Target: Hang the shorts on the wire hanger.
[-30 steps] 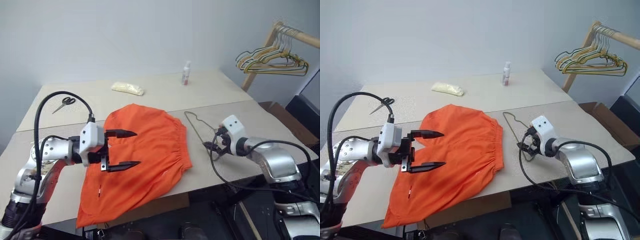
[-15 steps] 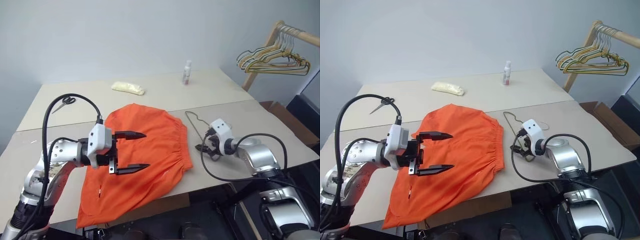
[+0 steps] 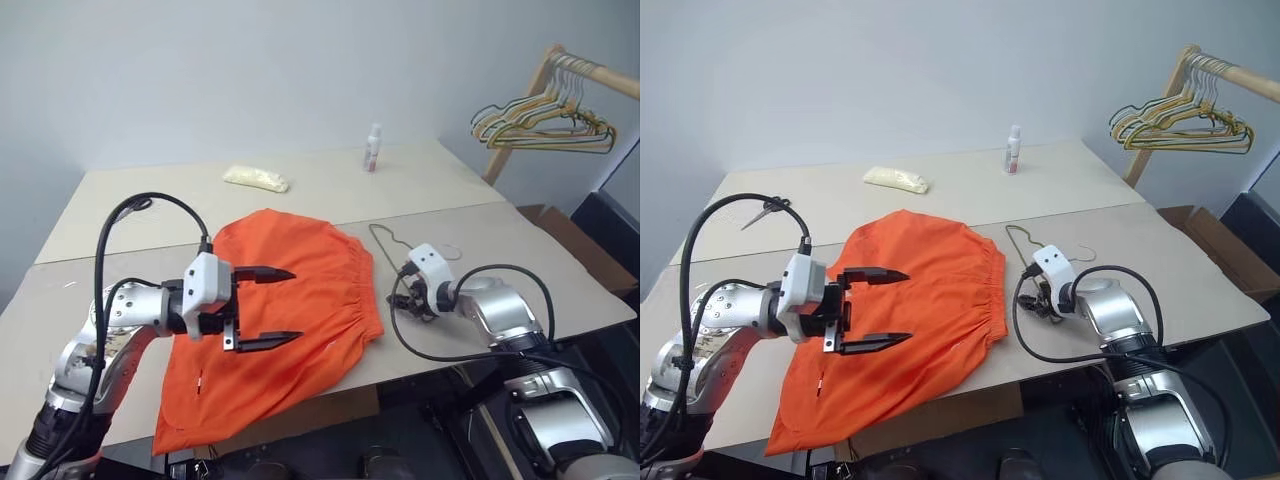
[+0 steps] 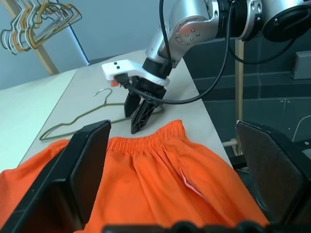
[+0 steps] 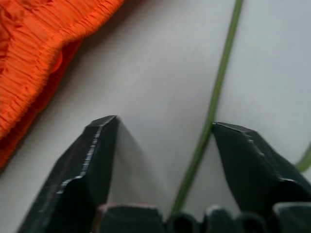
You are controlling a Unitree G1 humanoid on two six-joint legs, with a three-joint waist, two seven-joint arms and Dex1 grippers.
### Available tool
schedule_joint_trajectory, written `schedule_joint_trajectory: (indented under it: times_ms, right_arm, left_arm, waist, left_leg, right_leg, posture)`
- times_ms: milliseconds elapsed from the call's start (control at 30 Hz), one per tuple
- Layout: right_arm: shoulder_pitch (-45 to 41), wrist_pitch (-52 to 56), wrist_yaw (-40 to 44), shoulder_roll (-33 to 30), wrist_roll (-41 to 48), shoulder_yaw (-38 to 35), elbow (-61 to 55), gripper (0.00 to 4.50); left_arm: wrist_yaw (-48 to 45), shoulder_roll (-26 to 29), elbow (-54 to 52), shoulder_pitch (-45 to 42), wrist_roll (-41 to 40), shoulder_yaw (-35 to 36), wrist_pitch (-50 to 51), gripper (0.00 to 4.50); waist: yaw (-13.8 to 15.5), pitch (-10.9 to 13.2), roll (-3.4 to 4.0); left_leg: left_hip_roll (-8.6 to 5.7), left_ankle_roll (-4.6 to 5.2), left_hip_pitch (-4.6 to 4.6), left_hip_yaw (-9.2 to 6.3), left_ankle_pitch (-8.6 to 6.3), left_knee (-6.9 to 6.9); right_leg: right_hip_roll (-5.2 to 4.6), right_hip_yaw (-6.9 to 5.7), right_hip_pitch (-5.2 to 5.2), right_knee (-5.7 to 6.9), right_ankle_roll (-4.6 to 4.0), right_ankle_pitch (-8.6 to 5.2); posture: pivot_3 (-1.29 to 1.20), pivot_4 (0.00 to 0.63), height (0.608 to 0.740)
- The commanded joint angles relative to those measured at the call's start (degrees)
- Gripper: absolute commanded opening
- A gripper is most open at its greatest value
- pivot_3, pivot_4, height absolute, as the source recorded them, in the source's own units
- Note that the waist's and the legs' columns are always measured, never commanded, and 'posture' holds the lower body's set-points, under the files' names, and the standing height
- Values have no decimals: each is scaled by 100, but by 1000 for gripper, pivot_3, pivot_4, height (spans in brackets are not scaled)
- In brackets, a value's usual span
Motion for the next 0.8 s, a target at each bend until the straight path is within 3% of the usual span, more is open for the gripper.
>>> schedule_joint_trajectory:
  times_ms: [33,233,267,433,667,800]
  right_arm:
    - [25,258,-117,25,-130,32,270,2274]
    - [-22,260,-282,33,-278,34,513,213]
    - [-21,247,-304,42,-289,12,534,57]
    - [10,111,-714,104,-315,-345,338,57]
    - [127,-401,-1517,348,-137,-1416,-996,57]
    - [419,-1215,-820,262,300,-1481,-2212,57]
  left_arm:
    - [7,-19,-72,-117,-3,13,-112,4500]
    - [-14,-15,-24,-139,63,-22,-182,4500]
    - [-15,-19,-13,-147,66,-22,-183,4500]
    - [94,-112,95,-263,165,-65,-203,4500]
    - [1392,-771,614,-946,604,-184,421,4500]
    - [2214,-1445,771,-1343,-345,238,1538,4500]
  waist:
    - [9,-13,-1]
    - [7,-23,-4]
    - [8,-24,-4]
    - [10,-26,-5]
    - [16,-17,8]
    - [-92,-13,14]
  left_leg:
    - [0,0,0,0,0,0]
    - [-1,1,3,-1,-1,0]
    - [-1,1,3,-2,0,-1]
    - [-1,1,4,-3,-1,0]
    - [-14,-6,-23,-14,4,0]
    - [-10,-28,-33,-13,16,-7]
  right_leg:
    - [-1,0,0,0,0,0]
    - [0,-1,4,-2,0,0]
    - [0,-1,4,-2,0,0]
    - [-1,-2,7,-3,0,0]
    - [-10,-2,-18,0,1,1]
    - [-6,1,-31,-1,3,0]
  posture:
    - [41,0,740]
    - [40,0,740]
    - [38,0,740]
    - [29,0,740]
    - [14,0,740]
    - [-5,0,740]
